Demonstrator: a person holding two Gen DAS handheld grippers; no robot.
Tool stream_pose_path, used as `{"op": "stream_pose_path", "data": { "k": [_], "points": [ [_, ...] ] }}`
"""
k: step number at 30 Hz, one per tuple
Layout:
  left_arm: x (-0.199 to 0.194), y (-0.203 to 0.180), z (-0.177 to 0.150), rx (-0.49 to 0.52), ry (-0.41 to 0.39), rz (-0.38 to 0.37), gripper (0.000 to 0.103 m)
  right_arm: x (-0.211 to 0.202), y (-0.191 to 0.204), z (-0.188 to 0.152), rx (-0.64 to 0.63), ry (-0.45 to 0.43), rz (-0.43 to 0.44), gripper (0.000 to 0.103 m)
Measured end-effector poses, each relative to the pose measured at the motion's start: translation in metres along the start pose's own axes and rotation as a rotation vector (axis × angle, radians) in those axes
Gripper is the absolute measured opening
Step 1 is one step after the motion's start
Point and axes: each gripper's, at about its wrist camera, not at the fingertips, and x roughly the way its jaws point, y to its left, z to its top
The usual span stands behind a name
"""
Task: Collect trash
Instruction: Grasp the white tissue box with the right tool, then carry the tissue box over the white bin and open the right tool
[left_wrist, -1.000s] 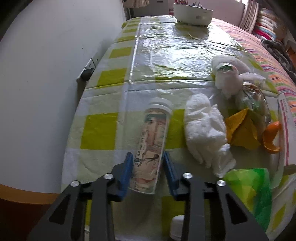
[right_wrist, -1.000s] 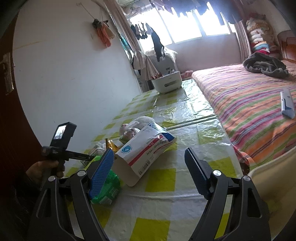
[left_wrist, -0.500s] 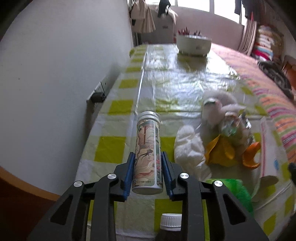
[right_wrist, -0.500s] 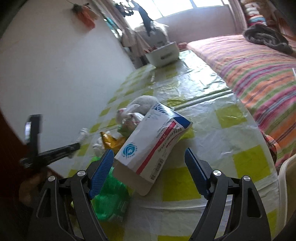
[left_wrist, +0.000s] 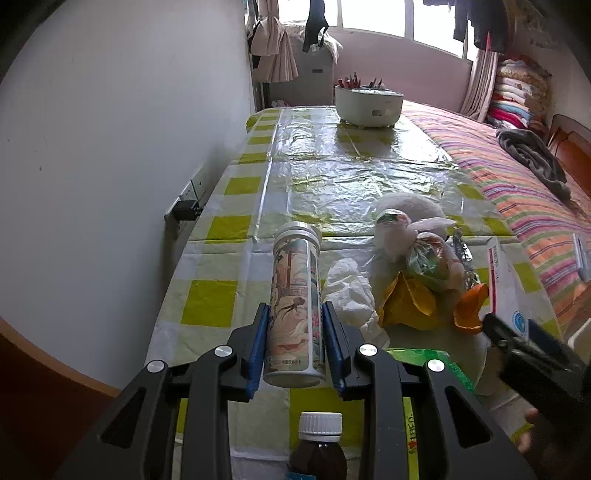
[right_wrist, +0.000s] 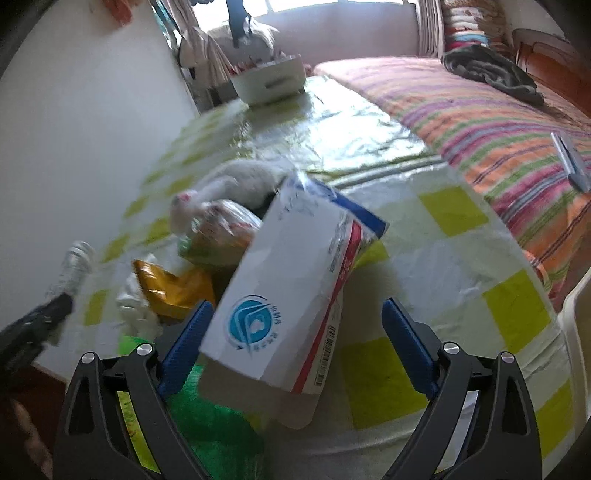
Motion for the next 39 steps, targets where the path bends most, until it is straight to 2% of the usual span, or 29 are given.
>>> {"op": "stream_pose_path", "data": {
  "k": [2,3,4,6,8,12,14,18,23,28,39],
  "points": [
    [-0.003,0.001,-0.001,-0.006,-0.007,-0.012,0.028,0.003,-0.004,0.0,0.002,0.0,0.034,0.087],
    [-0.004,0.002,-0.001,-0.009,-0.012,-0.017,0.028,0.004,-0.006,0.001,-0.009,0.001,0.055,0.08],
    [-0.005,0.001,-0.001,-0.008,-0.015,-0.023,0.028,0.006,-0.007,0.002,-0.033,0.011,0.073,0.068],
    [-0.007,0.0,-0.002,-0.005,-0.023,-0.032,0.028,0.001,-0.008,0.004,-0.072,-0.003,0.09,0.062],
    [-0.011,-0.003,-0.003,-0.005,-0.036,-0.049,0.028,-0.007,-0.012,0.006,-0.119,-0.026,0.117,0.051],
    [-0.022,-0.012,-0.004,0.002,-0.083,-0.079,0.028,-0.024,-0.026,0.007,-0.164,-0.044,0.184,0.049],
    [-0.029,-0.017,-0.003,0.0,-0.11,-0.099,0.028,-0.033,-0.034,0.007,-0.168,-0.055,0.246,0.049],
    [-0.038,-0.031,-0.003,0.008,-0.153,-0.13,0.028,-0.055,-0.048,0.003,-0.184,-0.1,0.29,0.049],
    [-0.048,-0.053,-0.003,0.044,-0.193,-0.149,0.028,-0.076,-0.074,-0.006,-0.192,-0.154,0.281,0.049],
    [-0.054,-0.075,-0.006,0.088,-0.213,-0.167,0.028,-0.084,-0.11,-0.011,-0.136,-0.16,0.268,0.049],
    [-0.064,-0.129,-0.017,0.179,-0.234,-0.216,0.028,-0.113,-0.175,-0.011,-0.038,-0.228,0.187,0.049]
  ]
}}
